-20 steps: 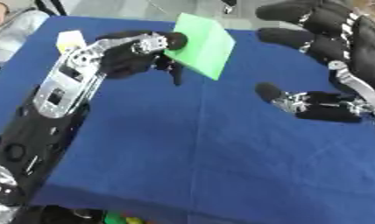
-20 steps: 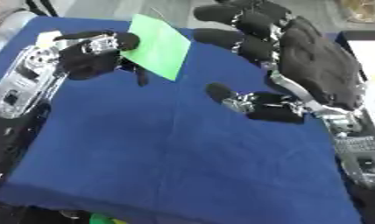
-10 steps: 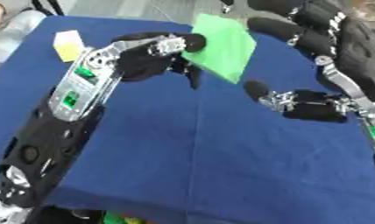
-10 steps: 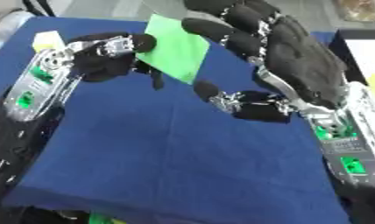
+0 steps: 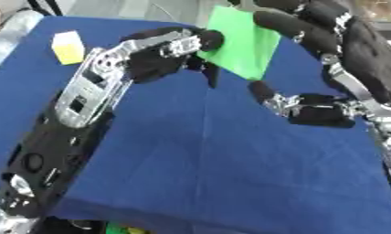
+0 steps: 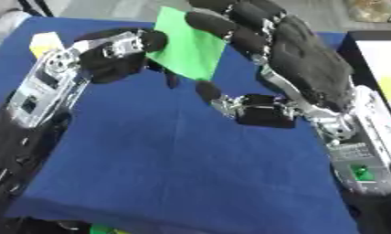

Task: Pick up the objects with one hand, pass them to the other hand, and then place them into the box on the other side of the table.

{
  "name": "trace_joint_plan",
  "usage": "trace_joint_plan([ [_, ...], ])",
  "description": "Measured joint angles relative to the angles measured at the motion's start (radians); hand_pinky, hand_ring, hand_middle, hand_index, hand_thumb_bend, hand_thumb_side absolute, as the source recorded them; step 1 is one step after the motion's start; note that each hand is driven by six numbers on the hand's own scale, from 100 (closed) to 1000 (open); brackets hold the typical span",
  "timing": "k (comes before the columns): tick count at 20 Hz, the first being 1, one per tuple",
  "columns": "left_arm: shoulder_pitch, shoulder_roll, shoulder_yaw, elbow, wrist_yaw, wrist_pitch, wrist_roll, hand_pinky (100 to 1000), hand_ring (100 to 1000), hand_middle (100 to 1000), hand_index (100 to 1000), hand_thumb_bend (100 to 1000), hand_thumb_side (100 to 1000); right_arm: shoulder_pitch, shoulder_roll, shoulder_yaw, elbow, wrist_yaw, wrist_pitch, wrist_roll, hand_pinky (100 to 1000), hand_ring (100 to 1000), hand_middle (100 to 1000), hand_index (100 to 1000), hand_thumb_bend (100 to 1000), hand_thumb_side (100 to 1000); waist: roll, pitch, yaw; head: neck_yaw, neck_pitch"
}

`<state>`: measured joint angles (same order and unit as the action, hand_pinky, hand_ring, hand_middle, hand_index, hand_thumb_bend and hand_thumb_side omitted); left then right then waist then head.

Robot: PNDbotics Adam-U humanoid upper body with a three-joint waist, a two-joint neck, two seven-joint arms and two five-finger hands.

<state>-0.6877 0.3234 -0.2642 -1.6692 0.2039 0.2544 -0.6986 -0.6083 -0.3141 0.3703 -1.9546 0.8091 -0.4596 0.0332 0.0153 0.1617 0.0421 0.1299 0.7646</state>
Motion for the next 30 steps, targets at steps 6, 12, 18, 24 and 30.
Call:
trace_joint_plan([
  [6, -0.002, -0.004, 0.0, -0.001, -0.01, -0.015, 0.026, 702, 516, 439, 592, 100, 766, 0.0, 0.007, 0.0, -0.006, -0.015, 0.024, 0.015, 884, 904, 920, 953, 233, 181, -0.004, 0.0, 0.0, -0.003, 0.0],
  [12, -0.006, -0.011, 0.0, 0.003, -0.024, -0.022, 0.044, 702, 516, 439, 592, 100, 762, 0.0, 0.009, 0.0, -0.006, -0.023, 0.04, 0.024, 882, 903, 918, 955, 222, 192, -0.004, 0.0, -0.001, -0.004, 0.0],
  [18, -0.007, -0.017, -0.006, 0.006, -0.039, -0.03, 0.053, 702, 517, 439, 592, 100, 755, 0.0, 0.016, 0.001, -0.006, -0.023, 0.052, 0.026, 884, 905, 918, 960, 204, 207, -0.004, 0.0, -0.004, -0.004, 0.0],
  [24, -0.007, -0.017, -0.018, 0.012, -0.065, -0.034, 0.054, 702, 517, 439, 593, 100, 754, 0.003, 0.016, 0.006, -0.005, -0.022, 0.061, 0.032, 886, 908, 917, 964, 184, 215, 0.001, 0.0, -0.007, -0.003, 0.0],
  [30, -0.005, -0.017, -0.023, 0.015, -0.077, -0.036, 0.057, 701, 517, 439, 597, 100, 753, 0.01, 0.018, 0.006, 0.001, -0.004, 0.075, 0.029, 861, 884, 885, 956, 152, 139, 0.001, 0.002, -0.008, -0.003, 0.0],
])
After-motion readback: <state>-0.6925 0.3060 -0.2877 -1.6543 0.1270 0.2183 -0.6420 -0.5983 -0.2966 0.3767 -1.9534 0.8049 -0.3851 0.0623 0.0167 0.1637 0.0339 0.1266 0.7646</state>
